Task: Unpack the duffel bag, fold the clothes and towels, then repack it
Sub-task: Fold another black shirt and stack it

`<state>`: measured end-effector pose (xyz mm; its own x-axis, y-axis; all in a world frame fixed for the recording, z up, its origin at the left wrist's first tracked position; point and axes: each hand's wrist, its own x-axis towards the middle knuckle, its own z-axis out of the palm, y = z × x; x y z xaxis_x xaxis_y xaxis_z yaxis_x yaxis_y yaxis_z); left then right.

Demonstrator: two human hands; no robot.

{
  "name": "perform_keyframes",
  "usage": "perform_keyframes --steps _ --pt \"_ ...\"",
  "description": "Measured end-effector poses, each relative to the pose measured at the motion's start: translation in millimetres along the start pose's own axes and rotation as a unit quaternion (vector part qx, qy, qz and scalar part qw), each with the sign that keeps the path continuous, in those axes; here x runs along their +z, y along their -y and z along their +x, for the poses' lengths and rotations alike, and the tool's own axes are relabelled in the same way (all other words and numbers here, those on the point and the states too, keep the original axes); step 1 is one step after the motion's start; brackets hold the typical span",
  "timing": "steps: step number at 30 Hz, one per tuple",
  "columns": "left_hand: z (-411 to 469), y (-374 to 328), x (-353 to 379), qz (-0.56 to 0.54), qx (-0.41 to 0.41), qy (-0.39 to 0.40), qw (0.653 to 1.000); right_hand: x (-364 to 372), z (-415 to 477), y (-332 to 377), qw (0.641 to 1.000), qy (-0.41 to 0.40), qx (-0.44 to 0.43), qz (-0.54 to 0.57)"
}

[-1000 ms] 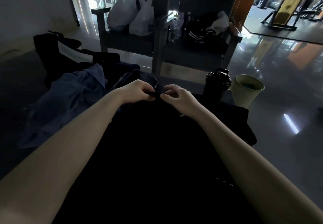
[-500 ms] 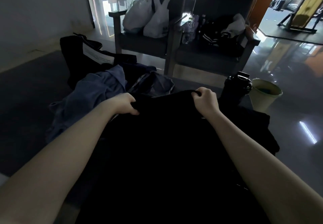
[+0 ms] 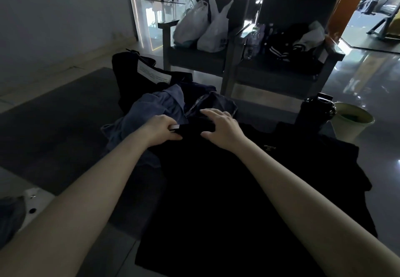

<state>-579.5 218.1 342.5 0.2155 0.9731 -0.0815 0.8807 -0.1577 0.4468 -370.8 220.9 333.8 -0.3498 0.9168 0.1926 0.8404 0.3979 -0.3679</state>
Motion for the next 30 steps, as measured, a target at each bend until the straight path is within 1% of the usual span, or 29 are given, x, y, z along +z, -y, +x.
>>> perform_keyframes --steps 2,3,6,8,11,13,15,18,20,22,24,26,27,30 --pt "-5.1 -5.9 -1.5 0.020 0.023 -0.014 0.999 6.7 9.3 14.2 0.999 0.028 -0.014 0.017" --pt "-7.6 -7.7 -2.1 0.040 0.031 -0.020 0.999 9.1 11.6 18.0 0.999 0.023 -0.009 0.024" --pt "-15.5 -7.1 -6.0 0.124 0.027 -0.019 0.992 11.6 10.6 18.3 0.996 -0.035 0.040 0.073" --pt "-22.7 -2.9 -10.7 0.151 0.011 -0.015 0.988 11.0 5.2 12.4 0.992 -0.053 0.065 0.097" --pt "-37.1 0.8 -11.8 0.098 0.016 -0.019 0.995 10.6 -7.8 5.4 0.985 -0.034 0.111 0.130" --pt "-50.4 -6.6 -5.6 0.052 0.042 -0.014 0.998 14.3 -16.3 4.3 0.977 -0.006 0.143 0.156" --pt "-62.7 -18.2 7.9 0.027 0.066 -0.006 0.997 20.4 -24.2 5.8 0.970 0.003 0.171 0.175" --pt "-73.7 -33.4 35.1 0.019 0.084 0.015 0.996 31.1 -31.6 7.5 0.946 -0.006 0.223 0.235" --pt "-76.9 -41.7 54.5 0.044 0.098 0.038 0.993 37.1 -35.2 7.7 0.926 -0.013 0.251 0.282" --pt "-78.0 -49.4 70.4 0.077 0.109 0.064 0.989 42.4 -37.0 3.5 0.922 -0.025 0.254 0.290" --pt "-77.4 -52.8 80.4 0.107 0.121 0.096 0.982 44.2 -37.9 0.9 0.930 -0.030 0.243 0.273" --pt "-75.6 -50.7 86.9 0.093 0.116 0.131 0.980 44.1 -35.2 -0.9 0.941 -0.048 0.221 0.251" --pt "-74.6 -47.8 89.8 0.076 0.110 0.137 0.982 43.7 -31.9 -2.1 0.945 -0.057 0.208 0.247" --pt "-70.9 -34.9 95.9 0.047 0.092 0.088 0.991 42.3 -16.4 -6.0 0.960 -0.065 0.166 0.218"
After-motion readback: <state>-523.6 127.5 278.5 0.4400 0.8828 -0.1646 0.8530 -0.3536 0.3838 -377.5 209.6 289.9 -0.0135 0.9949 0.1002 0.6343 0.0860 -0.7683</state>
